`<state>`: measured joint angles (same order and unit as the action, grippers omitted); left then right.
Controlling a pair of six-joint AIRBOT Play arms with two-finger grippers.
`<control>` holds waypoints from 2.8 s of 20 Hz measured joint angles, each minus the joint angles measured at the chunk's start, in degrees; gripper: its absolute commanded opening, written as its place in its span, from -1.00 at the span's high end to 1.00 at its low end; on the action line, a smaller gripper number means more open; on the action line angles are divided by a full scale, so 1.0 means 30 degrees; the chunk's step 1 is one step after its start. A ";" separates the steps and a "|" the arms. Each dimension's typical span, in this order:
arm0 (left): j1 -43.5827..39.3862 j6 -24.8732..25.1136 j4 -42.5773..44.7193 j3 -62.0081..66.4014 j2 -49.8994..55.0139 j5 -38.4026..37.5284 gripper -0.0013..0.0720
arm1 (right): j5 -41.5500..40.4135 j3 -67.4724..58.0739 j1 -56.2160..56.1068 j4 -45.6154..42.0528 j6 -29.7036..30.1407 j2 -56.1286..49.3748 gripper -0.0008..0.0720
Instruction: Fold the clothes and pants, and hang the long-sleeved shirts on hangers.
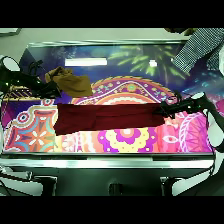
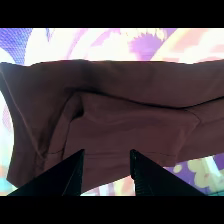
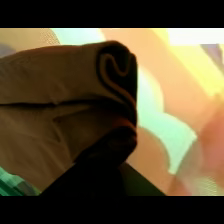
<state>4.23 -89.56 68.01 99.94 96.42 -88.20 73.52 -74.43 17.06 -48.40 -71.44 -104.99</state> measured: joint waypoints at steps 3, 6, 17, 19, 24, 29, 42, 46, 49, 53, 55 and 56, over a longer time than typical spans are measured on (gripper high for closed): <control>-0.0087 -0.0058 -0.0459 -0.0022 0.0000 0.0007 0.54 | -0.0306 -0.0095 -0.0277 -0.1224 -0.0627 0.0678 0.90; -0.0838 -0.0233 -0.1144 -0.0393 0.0000 0.1013 0.91 | 0.0284 -0.0510 -0.0328 -0.3475 -0.1836 0.2106 0.90; -1.0193 -0.1443 -0.7992 -0.1989 0.3308 1.0367 0.92 | 0.2732 -0.3446 -0.0379 -0.9836 -0.5938 0.8590 0.90; -1.1978 -0.1683 -0.9690 -0.2018 0.4189 1.2262 0.92 | 0.3031 -0.3832 -0.0379 -1.0273 -0.6229 0.9384 0.90; -1.5518 -0.2667 -1.2764 -0.1996 0.5880 1.6662 0.92 | 0.3956 -0.4167 -0.0379 -1.0965 -0.6674 1.0921 0.90; -1.7376 -0.3497 -1.3821 -0.1158 0.7191 1.8411 0.92 | 0.4881 -0.4226 -0.0379 -1.1162 -0.6914 1.1774 0.90; -1.7238 -0.4590 -1.3697 -0.0124 0.7446 1.5905 0.92 | 0.5384 -0.4226 -0.0379 -1.0105 -0.7133 1.2553 0.90; -1.4717 -0.4146 -1.0673 -0.0117 0.4772 1.2699 0.92 | 0.4969 -0.4226 -0.0539 -0.7206 -0.7176 1.2560 0.90; -1.2342 -0.4007 -0.7548 -0.0109 0.2018 0.9471 0.91 | 0.4503 -0.4233 -0.1792 -0.5843 -0.7665 1.2531 0.90; -0.9071 -0.3963 -0.4029 -0.0109 -0.1887 0.5238 0.91 | 0.3031 -0.4233 -0.5246 -0.5421 -0.9304 1.2138 0.90; -0.7563 -0.3949 -0.3031 -0.0109 -0.3650 0.3803 0.91 | 0.2135 -0.4233 -0.7308 -0.5654 -1.0287 1.1650 0.90; -0.6856 -0.3949 -0.2681 -0.0109 -0.4452 0.3249 0.91 | 0.1647 -0.4233 -0.8393 -0.5858 -1.0805 1.1285 0.90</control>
<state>-16.34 -101.41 59.96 99.61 83.07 -78.46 78.46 -87.13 -8.12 -65.98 -103.85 -71.13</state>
